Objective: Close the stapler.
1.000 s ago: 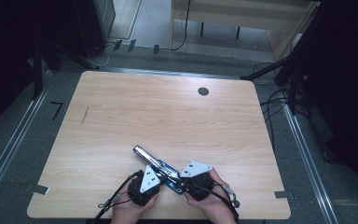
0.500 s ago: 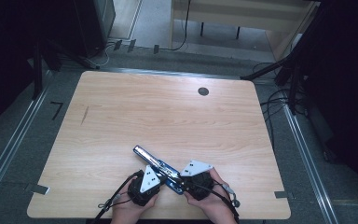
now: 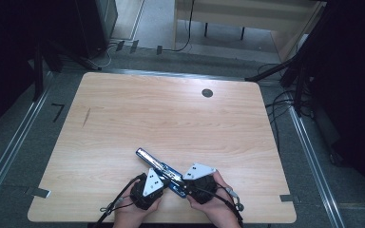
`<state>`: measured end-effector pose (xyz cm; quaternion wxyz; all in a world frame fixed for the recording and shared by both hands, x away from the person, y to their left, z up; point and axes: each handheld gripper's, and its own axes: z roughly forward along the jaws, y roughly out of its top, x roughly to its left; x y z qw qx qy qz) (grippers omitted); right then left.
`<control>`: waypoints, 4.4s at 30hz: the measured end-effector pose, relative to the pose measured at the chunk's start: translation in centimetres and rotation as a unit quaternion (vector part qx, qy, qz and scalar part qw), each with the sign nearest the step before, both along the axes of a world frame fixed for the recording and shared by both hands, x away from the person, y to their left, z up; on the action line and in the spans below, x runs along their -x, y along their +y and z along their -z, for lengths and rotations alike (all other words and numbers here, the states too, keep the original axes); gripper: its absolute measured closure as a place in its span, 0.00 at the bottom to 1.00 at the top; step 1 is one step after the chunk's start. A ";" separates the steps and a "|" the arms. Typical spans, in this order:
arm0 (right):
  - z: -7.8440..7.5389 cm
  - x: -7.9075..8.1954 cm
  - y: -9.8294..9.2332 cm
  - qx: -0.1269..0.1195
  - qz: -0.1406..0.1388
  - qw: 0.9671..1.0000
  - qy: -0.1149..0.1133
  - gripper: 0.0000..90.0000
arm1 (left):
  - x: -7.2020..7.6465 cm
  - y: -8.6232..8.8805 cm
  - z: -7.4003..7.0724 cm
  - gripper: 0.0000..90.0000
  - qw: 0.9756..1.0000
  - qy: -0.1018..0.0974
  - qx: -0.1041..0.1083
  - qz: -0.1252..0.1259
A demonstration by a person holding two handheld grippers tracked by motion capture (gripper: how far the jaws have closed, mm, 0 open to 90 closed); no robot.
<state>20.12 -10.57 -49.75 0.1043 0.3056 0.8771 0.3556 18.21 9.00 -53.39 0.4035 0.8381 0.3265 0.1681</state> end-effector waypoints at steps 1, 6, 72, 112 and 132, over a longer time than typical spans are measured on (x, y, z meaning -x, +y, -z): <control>0.0 0.0 0.0 -0.001 0.000 1.000 0.001 0.89 | 0.0 0.0 0.0 1.00 1.000 0.000 0.000 0.000; 0.0 -0.1 0.0 -0.003 0.002 1.000 0.003 0.89 | 0.0 0.0 0.0 1.00 1.000 0.001 0.000 0.000; -0.5 -0.5 -0.1 0.019 -0.015 1.000 0.014 0.89 | 0.0 0.0 0.0 1.00 1.000 0.001 0.002 0.000; -0.5 -0.6 -0.1 0.022 -0.014 1.000 0.017 0.89 | 0.0 0.0 0.0 1.00 1.000 0.001 0.002 -0.001; -0.5 -0.8 0.0 0.020 -0.019 0.999 0.021 0.89 | 0.0 0.0 0.0 1.00 1.000 0.000 0.001 0.000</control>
